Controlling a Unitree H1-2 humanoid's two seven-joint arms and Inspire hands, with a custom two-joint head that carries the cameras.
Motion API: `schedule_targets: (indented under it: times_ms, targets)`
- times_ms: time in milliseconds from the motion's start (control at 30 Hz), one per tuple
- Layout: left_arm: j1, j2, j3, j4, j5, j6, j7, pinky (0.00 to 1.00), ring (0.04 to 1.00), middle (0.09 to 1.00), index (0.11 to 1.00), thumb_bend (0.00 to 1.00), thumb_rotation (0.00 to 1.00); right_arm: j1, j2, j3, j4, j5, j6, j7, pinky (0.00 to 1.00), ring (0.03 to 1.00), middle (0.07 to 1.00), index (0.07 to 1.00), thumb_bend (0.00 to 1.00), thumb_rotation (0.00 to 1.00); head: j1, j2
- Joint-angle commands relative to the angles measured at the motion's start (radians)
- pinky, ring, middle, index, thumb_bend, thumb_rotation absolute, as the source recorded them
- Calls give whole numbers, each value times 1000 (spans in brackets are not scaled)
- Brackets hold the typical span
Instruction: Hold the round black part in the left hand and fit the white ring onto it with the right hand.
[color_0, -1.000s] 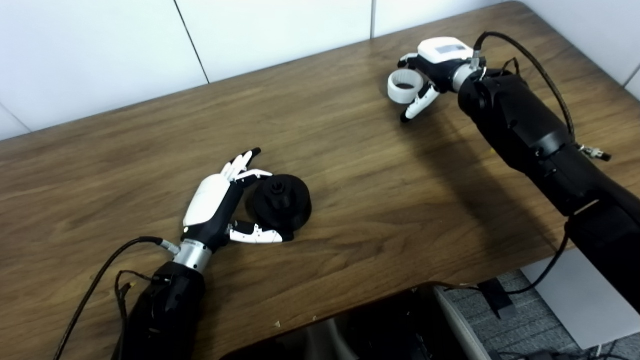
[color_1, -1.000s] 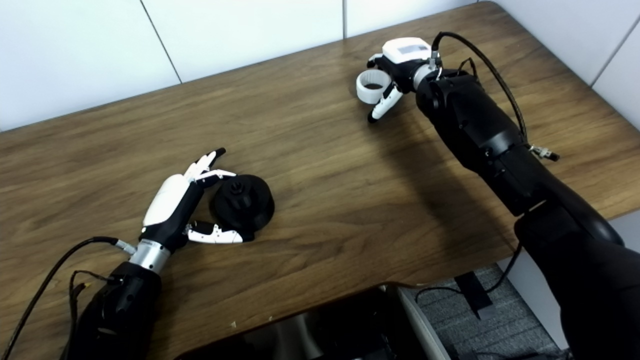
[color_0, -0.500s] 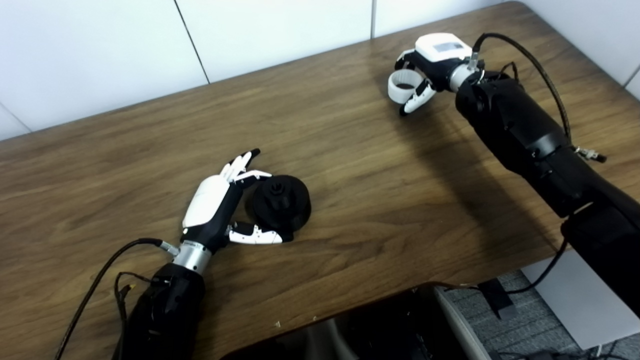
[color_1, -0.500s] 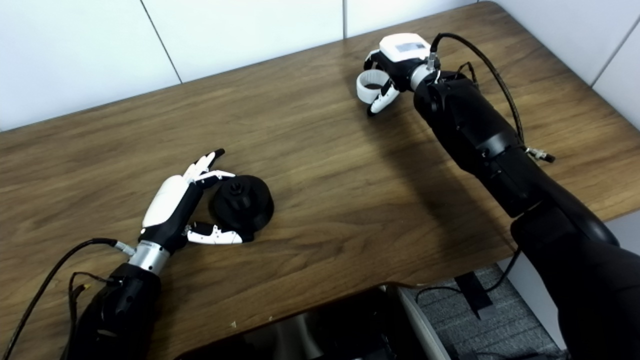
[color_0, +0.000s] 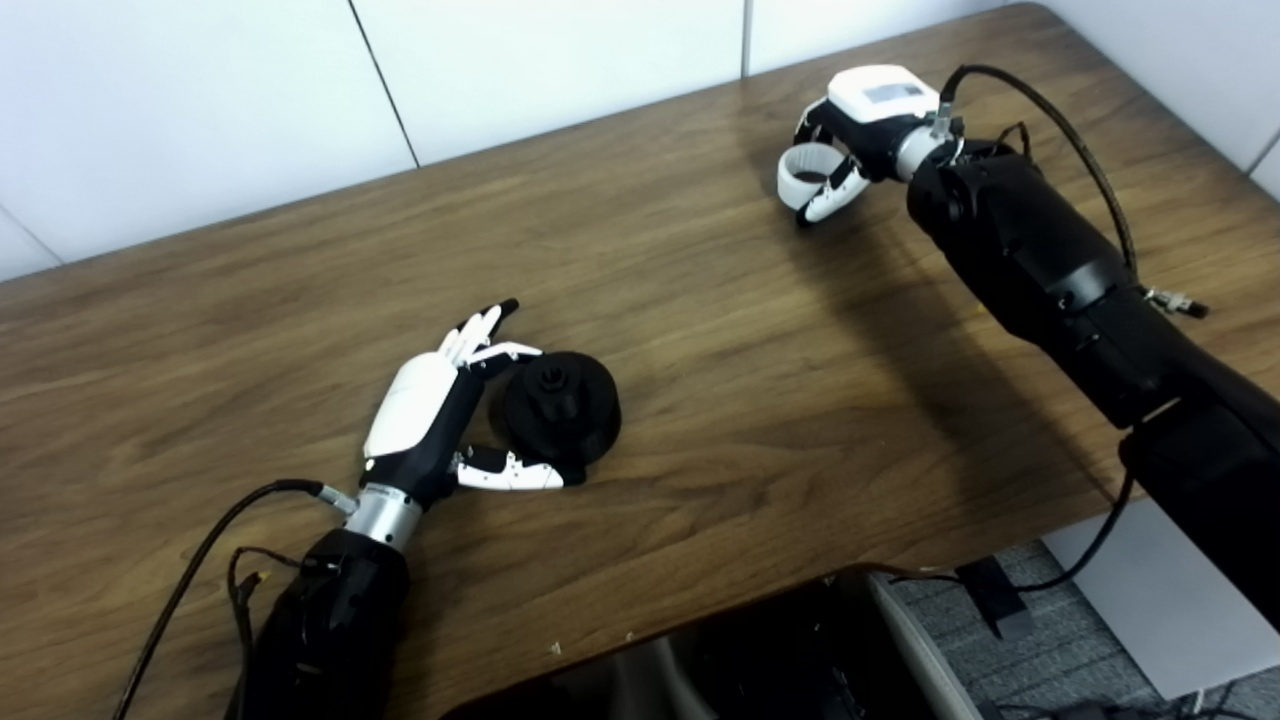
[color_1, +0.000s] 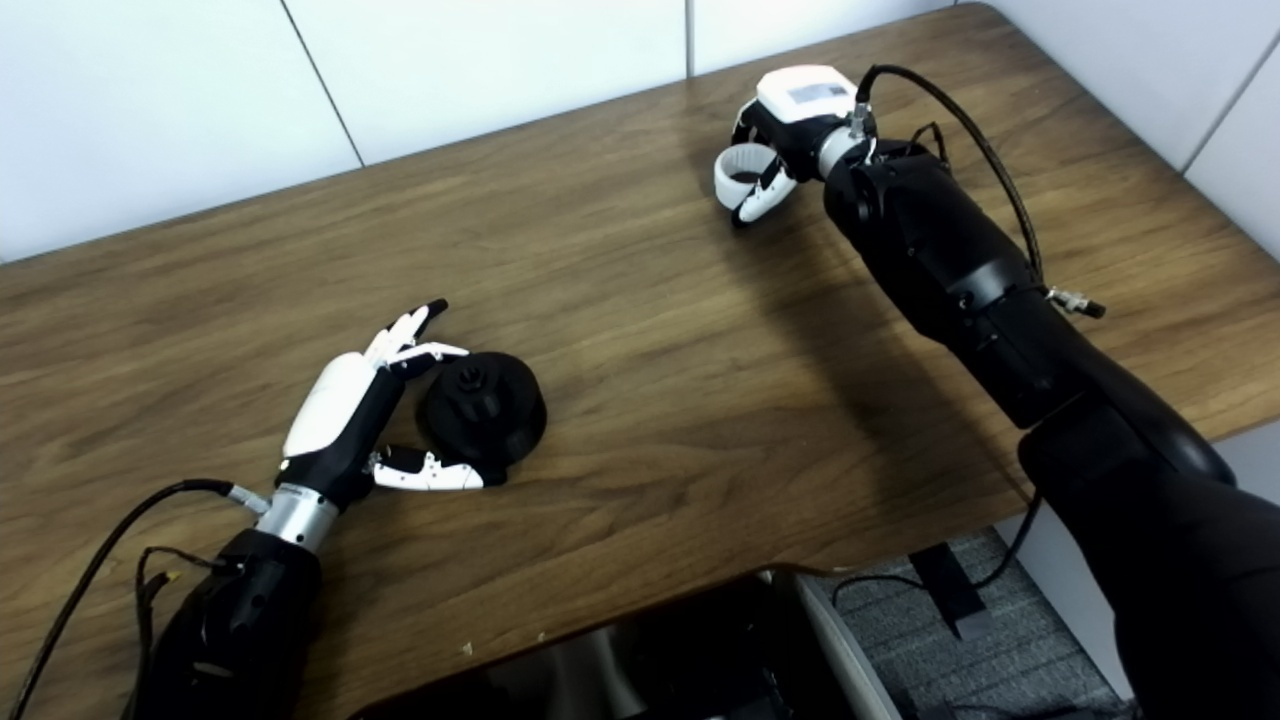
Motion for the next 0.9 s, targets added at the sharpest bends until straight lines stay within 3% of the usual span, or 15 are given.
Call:
schedule_targets:
  times_ms: [0, 367, 867]
  targets:
    - [15, 25, 1, -4, 25, 0, -7, 1000, 1000, 1000, 638, 1000, 388, -42, -16, -1, 1, -16, 14, -15, 868, 799, 688, 707, 638, 312, 3, 3]
    - [15, 24, 1, -10, 21, 3, -12, 1000, 1000, 1000, 638, 1000, 380, -29, -16, -8, 8, -5, -4, -73, 843, 752, 606, 659, 644, 174, 7, 8]
    - [9, 18, 2, -18, 28, 20, -18, 1000, 1000, 1000, 638, 1000, 380, -24, -28, -15, -7, 7, -23, -127, 856, 712, 567, 628, 644, 172, 16, 13]
